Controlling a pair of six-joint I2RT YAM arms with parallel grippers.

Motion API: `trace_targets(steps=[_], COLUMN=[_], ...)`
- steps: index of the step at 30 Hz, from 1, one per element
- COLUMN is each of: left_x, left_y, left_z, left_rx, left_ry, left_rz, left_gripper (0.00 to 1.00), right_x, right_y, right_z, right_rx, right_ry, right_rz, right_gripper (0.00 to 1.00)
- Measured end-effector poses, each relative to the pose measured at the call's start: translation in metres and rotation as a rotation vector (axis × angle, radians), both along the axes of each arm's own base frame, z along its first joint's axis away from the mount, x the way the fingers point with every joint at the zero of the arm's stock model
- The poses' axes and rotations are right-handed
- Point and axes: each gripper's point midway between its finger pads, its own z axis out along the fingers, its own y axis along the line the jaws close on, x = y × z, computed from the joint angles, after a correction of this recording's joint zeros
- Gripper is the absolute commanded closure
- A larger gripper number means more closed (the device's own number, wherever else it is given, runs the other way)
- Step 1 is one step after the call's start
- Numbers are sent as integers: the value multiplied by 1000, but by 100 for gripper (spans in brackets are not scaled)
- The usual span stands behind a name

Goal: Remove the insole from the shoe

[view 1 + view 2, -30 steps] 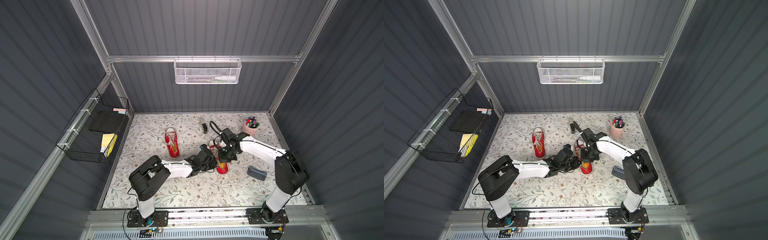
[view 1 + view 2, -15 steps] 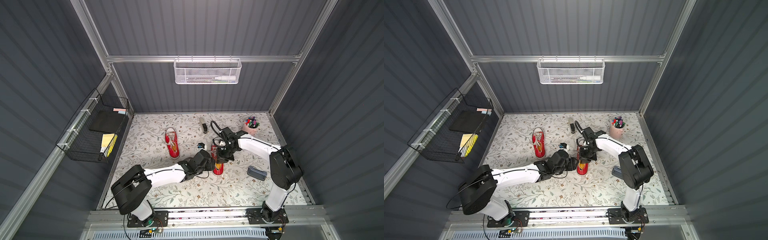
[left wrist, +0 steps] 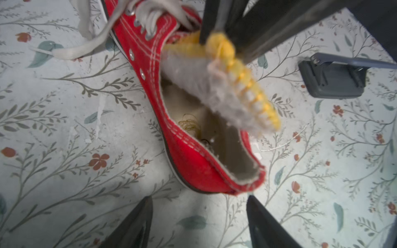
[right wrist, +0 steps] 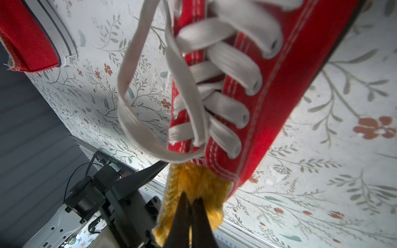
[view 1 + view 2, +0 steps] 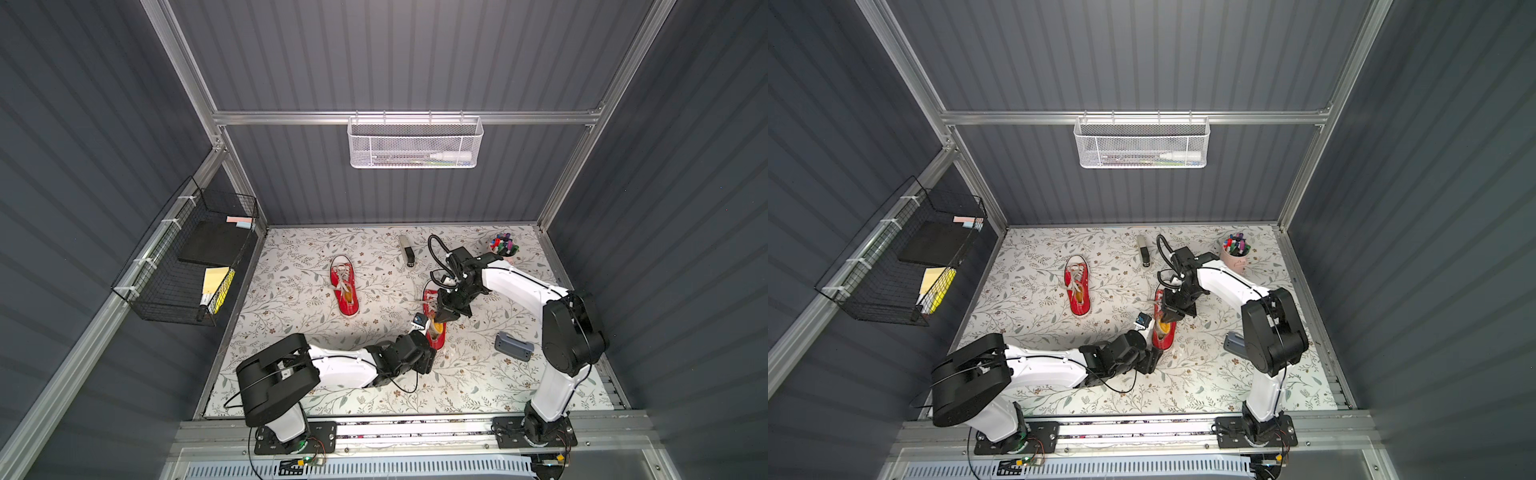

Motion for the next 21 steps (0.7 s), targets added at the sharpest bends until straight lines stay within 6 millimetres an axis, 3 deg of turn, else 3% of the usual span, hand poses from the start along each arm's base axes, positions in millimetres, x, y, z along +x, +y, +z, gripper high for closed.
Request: trace_targets(steps=[4, 12, 21], left_x=[4, 19, 33], left_y=[-7, -25, -18], left_z=[-13, -6, -1], left_rx=[37, 29, -3], left_ry=[-2, -50, -75], left_rz=[-16, 11, 112], left_gripper=[39, 44, 35], right_x=[-2, -3, -16], right_y=[1, -4, -11], right_z=[2, 14, 22], right_rx=[9, 18, 13], right_ry=[14, -5, -13], right_rz=[0, -10, -3], right_gripper=[100, 100, 100])
